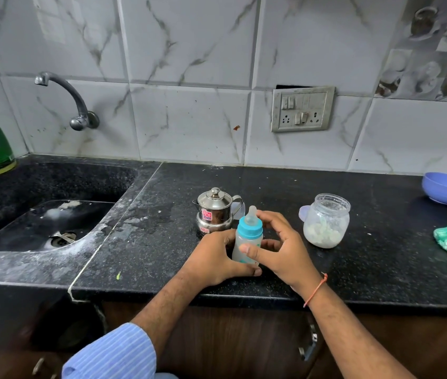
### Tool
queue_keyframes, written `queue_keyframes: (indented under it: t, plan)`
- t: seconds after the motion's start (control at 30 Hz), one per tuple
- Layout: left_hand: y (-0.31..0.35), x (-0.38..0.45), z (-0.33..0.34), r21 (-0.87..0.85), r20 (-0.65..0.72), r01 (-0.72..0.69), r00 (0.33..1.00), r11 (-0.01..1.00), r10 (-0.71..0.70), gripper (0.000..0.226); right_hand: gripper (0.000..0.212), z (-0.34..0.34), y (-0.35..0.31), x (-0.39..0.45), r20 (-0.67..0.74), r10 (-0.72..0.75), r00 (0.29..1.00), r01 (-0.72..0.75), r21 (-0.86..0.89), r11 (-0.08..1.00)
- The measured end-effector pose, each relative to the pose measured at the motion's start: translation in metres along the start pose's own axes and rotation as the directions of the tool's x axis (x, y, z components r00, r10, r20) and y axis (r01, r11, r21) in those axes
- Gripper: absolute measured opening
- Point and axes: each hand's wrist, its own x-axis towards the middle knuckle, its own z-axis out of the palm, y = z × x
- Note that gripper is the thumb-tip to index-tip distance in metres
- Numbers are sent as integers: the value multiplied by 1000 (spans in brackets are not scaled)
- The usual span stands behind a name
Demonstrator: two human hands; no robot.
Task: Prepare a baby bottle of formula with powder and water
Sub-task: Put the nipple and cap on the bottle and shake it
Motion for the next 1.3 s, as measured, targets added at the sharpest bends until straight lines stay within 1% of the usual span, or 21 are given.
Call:
queue_keyframes:
  t: [0.13,0.3,0.47,0.53,0.63,0.77,0.83,0.9,0.97,1.13,1.23,1.3]
  plan:
    - [1,1,0,4,0,2,1000,1000,-2,65,52,1,3,0,-6,9,1000,-8,131,991]
    - [-1,1,0,2,-14,24,1000,1000,-24,63,37,-1,6,1,10,57,998,-57,224,973]
    - [1,0,1,6,-21,27,999,1000,-27,63,37,-1,6,3,32,52,998,-58,234,971]
    - [1,0,0,11,-19,30,999,999,-30,63,35,-1,5,3,13,65,998,-66,228,971]
    - [3,-1,0,29,-15,32,999,999,-32,63,38,1,5,3,-15,101,995,-95,220,971]
    - [4,-2,0,42,-32,52,998,998,-51,62,40,0,6,4,37,48,998,-56,273,960]
    - [4,-2,1,42,-32,52,998,998,-51,63,36,-1,7,4,27,24,999,-30,242,970]
    - [3,-2,1,30,-30,52,998,998,-51,62,32,1,8,3,-11,30,999,-27,199,980]
    - [3,-2,1,27,-25,51,998,998,-51,62,34,2,7,3,-31,55,998,-49,181,982]
    - [4,-1,1,33,-26,39,999,999,-38,63,42,1,5,4,72,12,997,-28,227,974]
    - [3,-1,1,30,-25,37,999,999,-36,60,39,2,5,5,33,5,999,-11,189,982]
    - [4,-1,0,35,-20,35,999,999,-35,58,39,2,5,4,8,16,1000,-18,201,979]
